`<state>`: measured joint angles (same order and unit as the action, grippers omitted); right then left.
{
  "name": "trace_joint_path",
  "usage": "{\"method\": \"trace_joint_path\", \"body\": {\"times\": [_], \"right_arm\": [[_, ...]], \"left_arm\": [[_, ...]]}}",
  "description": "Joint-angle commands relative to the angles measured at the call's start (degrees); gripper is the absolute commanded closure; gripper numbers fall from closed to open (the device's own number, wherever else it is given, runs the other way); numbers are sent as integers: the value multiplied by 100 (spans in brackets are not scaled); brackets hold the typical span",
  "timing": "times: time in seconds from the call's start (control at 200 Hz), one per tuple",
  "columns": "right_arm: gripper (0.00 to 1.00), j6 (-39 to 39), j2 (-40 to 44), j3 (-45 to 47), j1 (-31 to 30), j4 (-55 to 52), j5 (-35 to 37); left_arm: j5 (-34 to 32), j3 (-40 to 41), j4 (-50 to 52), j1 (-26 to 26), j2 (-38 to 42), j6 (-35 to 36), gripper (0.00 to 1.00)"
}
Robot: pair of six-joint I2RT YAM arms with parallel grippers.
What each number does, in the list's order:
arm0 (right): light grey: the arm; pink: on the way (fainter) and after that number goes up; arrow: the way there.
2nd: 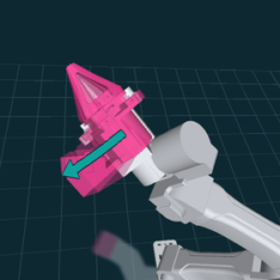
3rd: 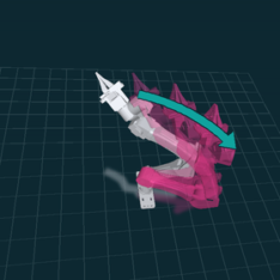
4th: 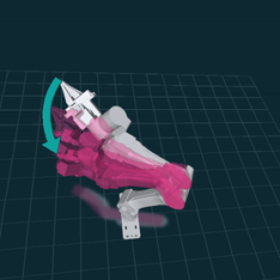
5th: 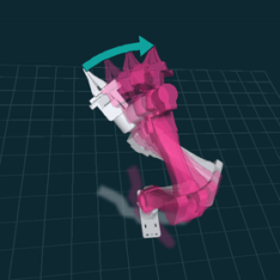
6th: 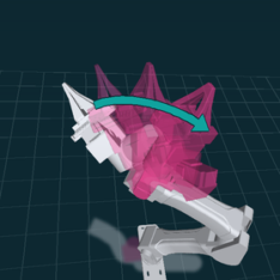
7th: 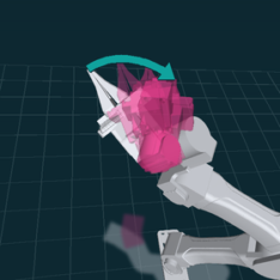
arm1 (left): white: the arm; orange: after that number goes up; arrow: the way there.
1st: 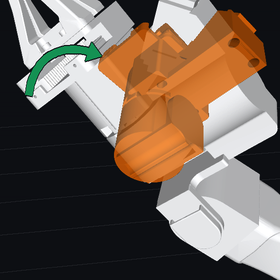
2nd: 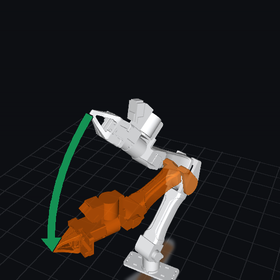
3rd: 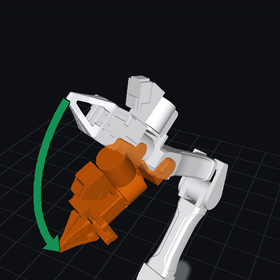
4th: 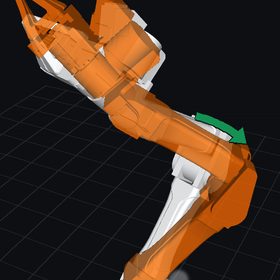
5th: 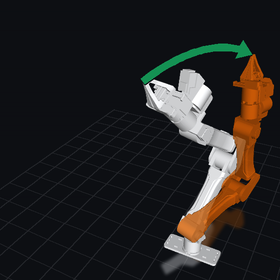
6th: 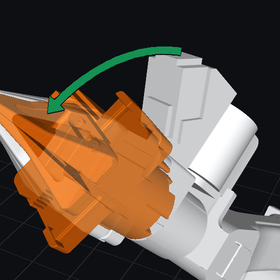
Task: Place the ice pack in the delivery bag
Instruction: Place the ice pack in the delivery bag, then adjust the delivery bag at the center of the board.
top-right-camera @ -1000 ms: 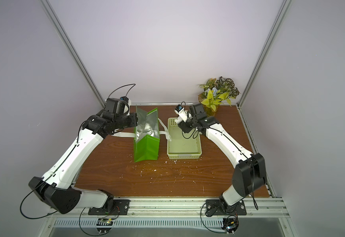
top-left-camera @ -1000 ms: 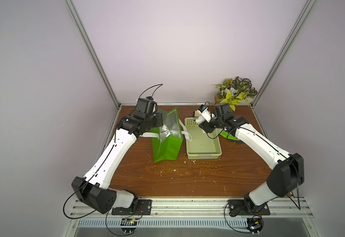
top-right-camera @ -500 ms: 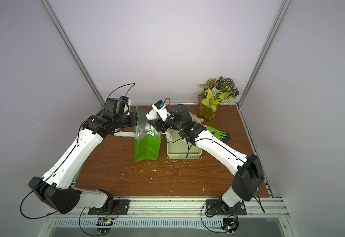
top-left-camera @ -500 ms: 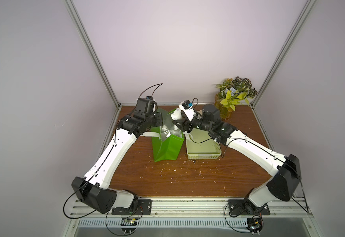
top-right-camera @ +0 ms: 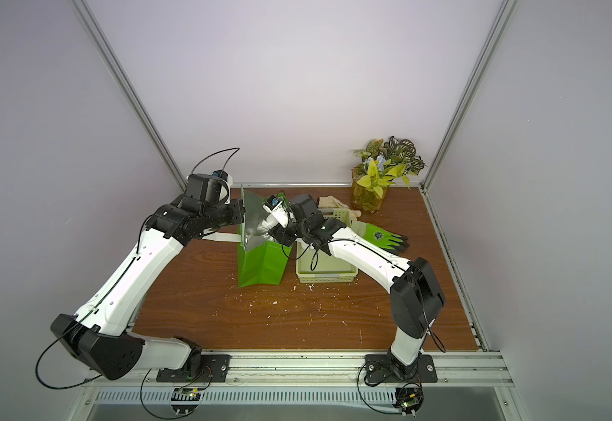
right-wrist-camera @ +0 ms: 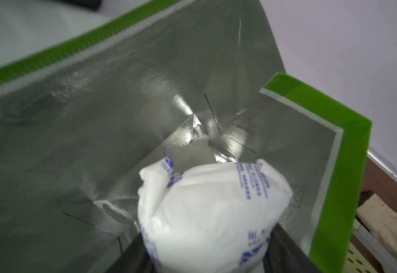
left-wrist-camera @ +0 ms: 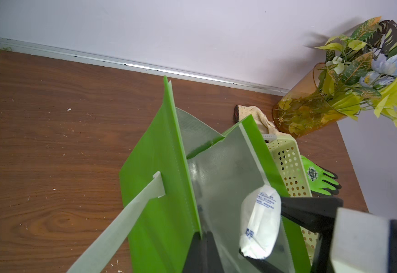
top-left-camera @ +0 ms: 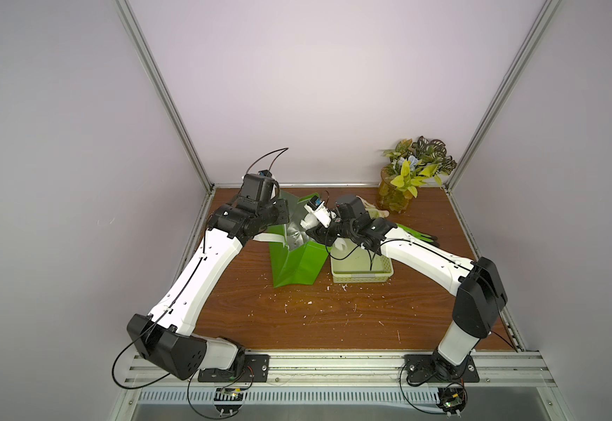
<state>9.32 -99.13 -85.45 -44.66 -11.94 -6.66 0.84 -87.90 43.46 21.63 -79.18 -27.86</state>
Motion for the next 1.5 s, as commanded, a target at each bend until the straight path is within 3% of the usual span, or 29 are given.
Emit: {"method": "trace_joint_path", "body": {"times": [0.0, 0.21, 0.405, 0.61, 0.836, 1.041, 1.156, 1.311, 1.496], "right_arm": [[45, 497, 35, -447, -45, -307, 377], [21, 795, 8, -612, -51, -670, 559], [11, 974, -59, -871, -58, -1068, 790], [1, 546, 547, -730, -50, -486, 324], [1, 280, 1595, 56, 128, 110, 357], [1, -252, 2275, 1468, 862, 610, 165], [2, -249, 2354, 1981, 964, 629, 258], [12, -220, 2213, 2289, 964, 766, 117], [18, 168, 1730, 2414, 891, 1456, -850]], "left_arm": [[-63, 18, -84, -45, 16, 10, 100], [-55, 36, -84, -45, 25, 4, 100], [-62, 36, -84, -47, 45, 2, 100], [-67, 50, -88, -44, 34, 6, 100], [-154, 45, -84, -43, 43, 52, 100], [-220, 53, -84, -115, 86, 96, 100], [-253, 88, -84, -226, 164, 86, 96], [-430, 95, -84, -247, 235, 165, 99], [-683, 225, -76, -289, 288, 224, 100]]}}
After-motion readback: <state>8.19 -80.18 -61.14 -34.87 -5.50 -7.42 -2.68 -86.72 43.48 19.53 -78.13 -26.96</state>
